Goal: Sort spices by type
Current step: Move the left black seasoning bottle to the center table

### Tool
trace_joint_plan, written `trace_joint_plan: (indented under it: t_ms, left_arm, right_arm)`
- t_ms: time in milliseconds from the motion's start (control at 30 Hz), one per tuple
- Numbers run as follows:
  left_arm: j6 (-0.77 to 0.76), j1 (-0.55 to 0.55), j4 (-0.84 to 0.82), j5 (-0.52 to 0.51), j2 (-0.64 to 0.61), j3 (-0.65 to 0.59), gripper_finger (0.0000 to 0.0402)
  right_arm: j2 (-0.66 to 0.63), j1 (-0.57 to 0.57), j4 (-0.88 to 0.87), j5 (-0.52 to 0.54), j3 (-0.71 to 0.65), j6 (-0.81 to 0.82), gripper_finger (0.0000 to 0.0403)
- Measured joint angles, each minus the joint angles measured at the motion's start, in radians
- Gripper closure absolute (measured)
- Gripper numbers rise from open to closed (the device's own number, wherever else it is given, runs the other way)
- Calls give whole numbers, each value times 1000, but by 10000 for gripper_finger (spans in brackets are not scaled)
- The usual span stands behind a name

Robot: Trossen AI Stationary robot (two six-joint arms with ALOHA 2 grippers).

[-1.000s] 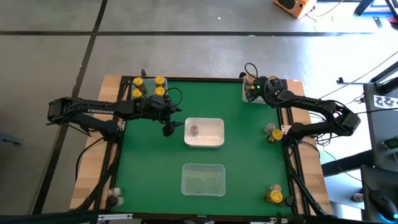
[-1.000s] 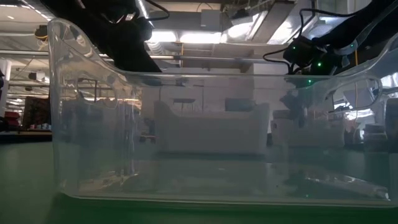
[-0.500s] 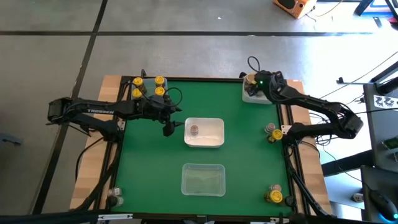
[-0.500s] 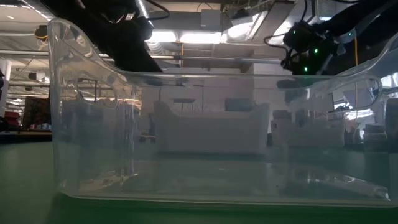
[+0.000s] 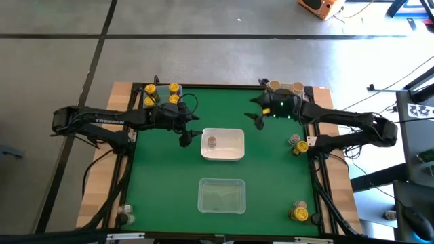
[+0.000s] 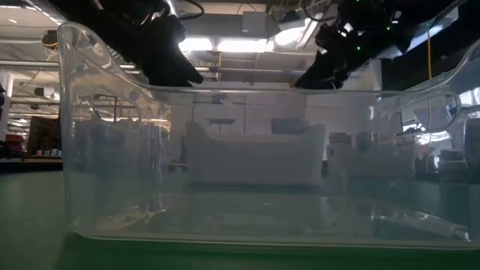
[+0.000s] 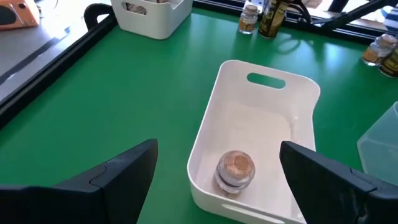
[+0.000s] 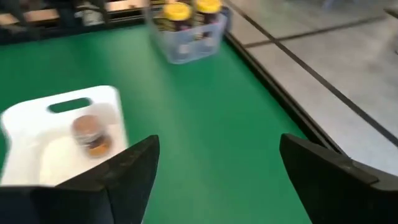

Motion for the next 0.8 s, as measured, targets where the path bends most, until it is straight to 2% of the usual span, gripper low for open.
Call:
trace_joint_plan:
  t_ms: [100,233,333,433,567,633,733,800]
  left_arm:
    - [20,0,5,0,0,0,66]
    - [162,0,77,3,0,0,66]
    - [231,-11,169,68,0,0,66]
    - [238,-50,261,144,0,0,66]
    - [237,-150,268,160,0,2,66]
    - [219,-209,251,128,0,11,66]
    - [195,-307,211,18,0,37,66]
    - [184,-372,143,-60,2,70,66]
  right_arm:
    - [16,53,21,1,0,-28,70]
    - [46,90,72,1,0,-30,70]
    - [80,108,128,2,0,-30,70]
    - [118,121,191,1,0,-33,70]
    - [141,126,245,0,0,-59,70]
    - [141,126,263,0,0,-59,70]
    - [141,126,285,-5,0,-50,70]
    - [141,126,307,-44,0,-41,70]
